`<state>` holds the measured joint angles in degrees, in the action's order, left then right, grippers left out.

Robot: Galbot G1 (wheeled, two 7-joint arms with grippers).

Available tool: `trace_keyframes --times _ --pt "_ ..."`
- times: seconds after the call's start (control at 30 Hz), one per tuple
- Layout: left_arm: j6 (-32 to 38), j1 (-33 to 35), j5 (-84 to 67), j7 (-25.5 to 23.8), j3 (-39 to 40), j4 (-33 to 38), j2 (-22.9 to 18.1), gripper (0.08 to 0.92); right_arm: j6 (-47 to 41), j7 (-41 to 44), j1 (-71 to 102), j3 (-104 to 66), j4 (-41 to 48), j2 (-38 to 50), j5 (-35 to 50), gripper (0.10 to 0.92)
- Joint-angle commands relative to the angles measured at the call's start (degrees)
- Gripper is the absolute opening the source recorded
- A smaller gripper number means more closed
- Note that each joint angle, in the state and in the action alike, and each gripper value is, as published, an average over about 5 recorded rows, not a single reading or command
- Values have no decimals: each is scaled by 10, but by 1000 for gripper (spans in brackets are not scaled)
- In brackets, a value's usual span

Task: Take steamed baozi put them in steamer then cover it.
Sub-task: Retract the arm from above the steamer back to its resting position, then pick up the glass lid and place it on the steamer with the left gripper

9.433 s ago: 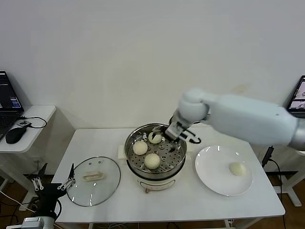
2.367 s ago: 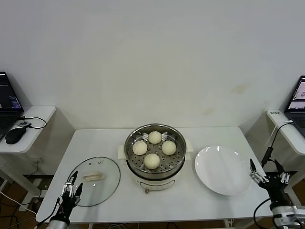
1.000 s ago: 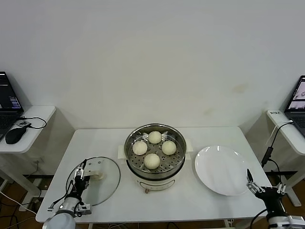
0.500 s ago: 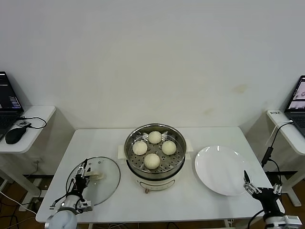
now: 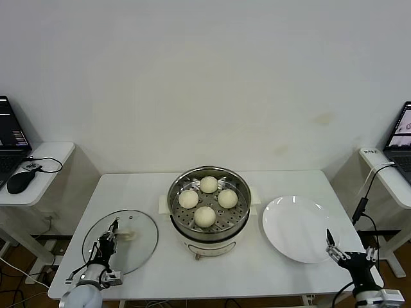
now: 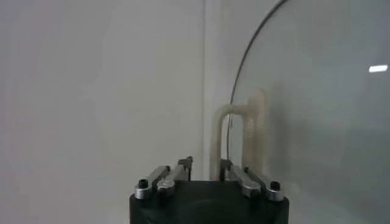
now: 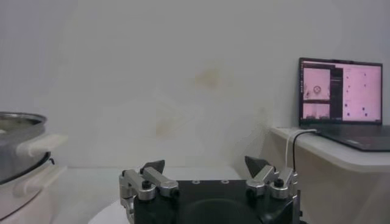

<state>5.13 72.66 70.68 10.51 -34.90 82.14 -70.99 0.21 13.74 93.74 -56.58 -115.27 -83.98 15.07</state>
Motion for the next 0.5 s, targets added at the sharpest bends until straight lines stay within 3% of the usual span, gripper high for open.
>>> trace_keyframes --times 0.03,0.5 --pt "2 21 -14 19 -15 50 21 170 2 1 6 8 -4 5 -6 823" --pt "-44 31 -110 -85 -59 206 136 152 6 6 15 22 -6 11 -22 823"
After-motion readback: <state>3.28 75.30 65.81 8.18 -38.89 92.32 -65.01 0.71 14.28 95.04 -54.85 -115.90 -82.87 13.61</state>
